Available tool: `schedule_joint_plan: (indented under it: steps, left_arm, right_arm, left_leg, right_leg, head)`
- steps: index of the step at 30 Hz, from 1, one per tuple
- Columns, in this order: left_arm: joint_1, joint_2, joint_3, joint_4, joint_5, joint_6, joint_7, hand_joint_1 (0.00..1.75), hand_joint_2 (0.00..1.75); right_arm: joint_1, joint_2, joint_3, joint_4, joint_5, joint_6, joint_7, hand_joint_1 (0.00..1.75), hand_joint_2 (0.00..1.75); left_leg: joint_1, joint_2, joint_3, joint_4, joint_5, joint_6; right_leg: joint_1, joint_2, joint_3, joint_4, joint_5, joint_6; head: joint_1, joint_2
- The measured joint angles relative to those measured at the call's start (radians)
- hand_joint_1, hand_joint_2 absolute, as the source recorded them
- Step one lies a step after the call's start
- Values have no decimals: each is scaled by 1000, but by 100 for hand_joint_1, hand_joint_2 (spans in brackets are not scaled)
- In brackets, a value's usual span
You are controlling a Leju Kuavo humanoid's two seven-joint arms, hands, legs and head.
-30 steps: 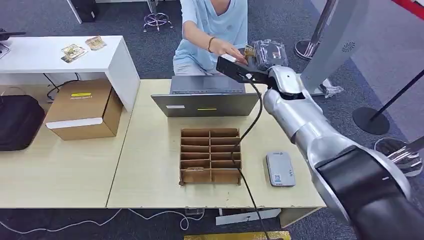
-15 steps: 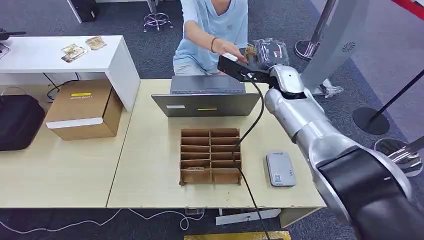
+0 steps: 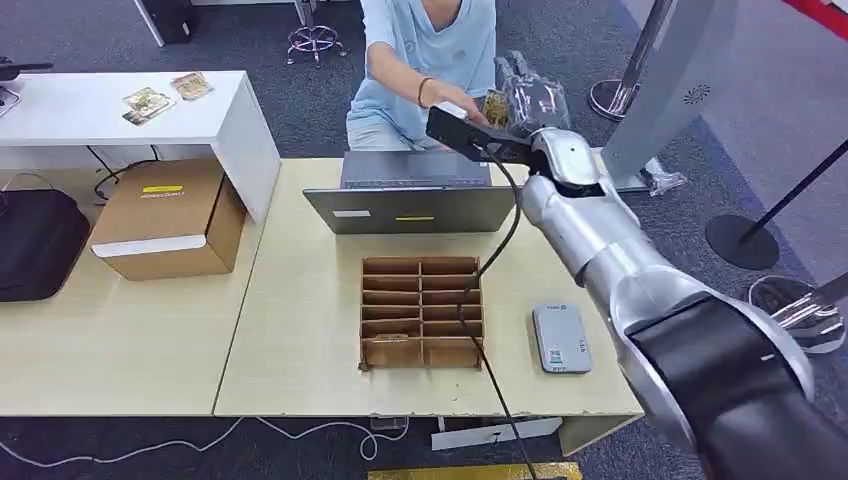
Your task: Pass the card to the sensor for recognition and then transmit it.
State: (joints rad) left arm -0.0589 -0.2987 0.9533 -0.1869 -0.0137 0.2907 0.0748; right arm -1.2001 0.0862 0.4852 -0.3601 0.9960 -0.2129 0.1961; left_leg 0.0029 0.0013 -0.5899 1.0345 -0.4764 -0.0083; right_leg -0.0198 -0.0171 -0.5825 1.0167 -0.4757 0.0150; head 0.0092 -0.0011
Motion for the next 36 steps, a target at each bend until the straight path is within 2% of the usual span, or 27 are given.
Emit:
schedule_joint_plan:
  steps: [4,10,11,14,16,19,21,24,27,30,32,34,36]
  left_arm:
    - [0,0,0,0,-1,0,0,0,0]
    - [0,0,-1,0,-18,0,9,0,0]
    - [0,0,-2,0,-22,0,11,0,0]
    - [0,1,-7,0,-31,0,11,0,0]
    - [1,2,-12,0,-39,0,14,0,0]
    - [2,2,-17,0,-48,-5,20,0,0]
    - [4,2,-25,0,-56,-13,29,0,0]
    - [5,2,-32,0,-68,-30,31,0,0]
    - [6,2,-47,0,-85,-45,32,0,0]
    - [8,3,-63,0,-108,-65,32,0,0]
    - [11,5,-84,0,-145,-74,43,0,0]
    - [15,5,-111,0,-177,-74,56,0,0]
    - [16,4,-131,0,-194,-81,75,0,0]
  right_arm:
    - [0,0,-28,0,-18,-28,-21,0,175]
    - [4,-13,-105,-7,-102,-136,-113,0,175]
    - [8,-16,-122,-11,-131,-159,-143,0,175]
    - [31,-27,-210,-41,-294,-244,-302,0,175]
    - [51,-34,-273,-63,-406,-250,-401,0,175]
    - [94,-43,-360,-107,-566,-209,-521,0,175]
    - [137,-53,-401,-148,-682,-141,-583,0,175]
    - [221,-77,-430,-240,-833,-45,-630,0,175]
    - [334,-103,-432,-373,-978,0,-658,0,175]
    - [505,-131,-433,-565,-1166,43,-693,0,175]
    - [644,-146,-433,-718,-1256,78,-748,0,175]
    - [770,-158,-433,-857,-1290,106,-779,0,175]
    - [881,-163,-434,-970,-1319,139,-782,0,175]
  left_leg:
    - [0,0,0,0,0,0]
    - [0,0,0,0,0,0]
    - [0,0,0,0,0,0]
    - [0,0,0,0,0,0]
    - [0,0,0,0,0,0]
    - [0,0,0,0,0,0]
    - [0,0,0,0,0,0]
    - [0,-1,0,0,0,0]
    - [0,-1,0,0,0,0]
    - [1,-3,0,0,-2,0]
    - [1,-3,0,0,-3,-1]
    - [1,-2,-1,0,-4,-1]
    - [1,-1,0,0,-5,-3]
  right_leg:
    - [0,0,0,0,0,0]
    - [0,0,0,0,0,0]
    - [0,0,0,0,0,0]
    - [0,0,0,0,0,0]
    - [0,0,0,0,0,0]
    - [0,0,0,0,0,0]
    - [0,-1,0,-1,0,0]
    - [0,-1,0,-1,0,0]
    - [0,-1,0,-1,0,0]
    - [1,-3,1,-2,-1,0]
    - [1,-3,1,-2,-2,1]
    - [1,-2,1,-2,-3,2]
    - [1,-2,0,-2,-4,1]
  head:
    - [0,0]
    - [0,0]
    - [0,0]
    - [0,0]
    - [0,0]
    - [0,0]
    - [0,0]
    - [0,0]
    - [-1,0]
    - [0,0]
    - [0,0]
    - [0,0]
    - [0,0]
